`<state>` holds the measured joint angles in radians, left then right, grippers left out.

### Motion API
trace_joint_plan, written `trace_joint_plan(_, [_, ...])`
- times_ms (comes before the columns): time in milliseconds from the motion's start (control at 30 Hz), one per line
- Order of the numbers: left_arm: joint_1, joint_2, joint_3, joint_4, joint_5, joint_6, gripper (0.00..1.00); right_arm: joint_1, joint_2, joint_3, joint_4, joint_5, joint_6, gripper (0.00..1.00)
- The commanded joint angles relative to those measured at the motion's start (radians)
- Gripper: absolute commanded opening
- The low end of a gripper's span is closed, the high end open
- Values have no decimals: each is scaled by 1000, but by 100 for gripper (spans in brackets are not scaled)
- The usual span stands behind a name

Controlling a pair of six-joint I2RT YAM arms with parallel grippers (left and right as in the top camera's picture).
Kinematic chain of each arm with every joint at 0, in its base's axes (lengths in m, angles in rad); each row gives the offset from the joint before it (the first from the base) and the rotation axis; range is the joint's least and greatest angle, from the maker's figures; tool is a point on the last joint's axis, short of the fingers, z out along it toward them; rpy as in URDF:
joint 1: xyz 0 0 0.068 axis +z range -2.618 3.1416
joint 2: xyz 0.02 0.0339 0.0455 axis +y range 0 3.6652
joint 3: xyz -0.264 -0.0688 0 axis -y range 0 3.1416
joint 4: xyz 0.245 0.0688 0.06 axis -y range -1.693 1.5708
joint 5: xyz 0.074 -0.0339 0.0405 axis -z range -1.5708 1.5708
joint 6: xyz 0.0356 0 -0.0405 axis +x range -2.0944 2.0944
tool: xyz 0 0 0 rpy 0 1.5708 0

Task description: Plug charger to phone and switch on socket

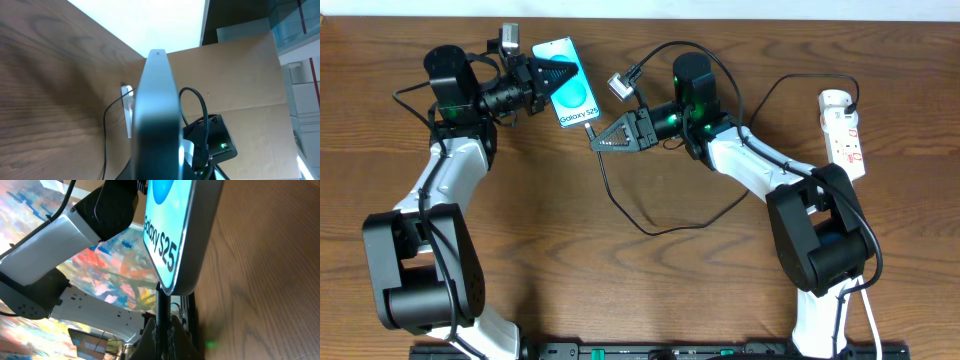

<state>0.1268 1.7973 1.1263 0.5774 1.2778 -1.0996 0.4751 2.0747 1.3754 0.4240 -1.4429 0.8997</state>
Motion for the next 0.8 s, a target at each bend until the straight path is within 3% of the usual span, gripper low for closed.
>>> trace_joint_plan(0, [0,0,9,12,24,0,7,-6,-9,10,4,1,6,1])
trace_joint_plan(767, [-39,0,9,12,-6,4,7,-6,-9,10,14,4,25,1])
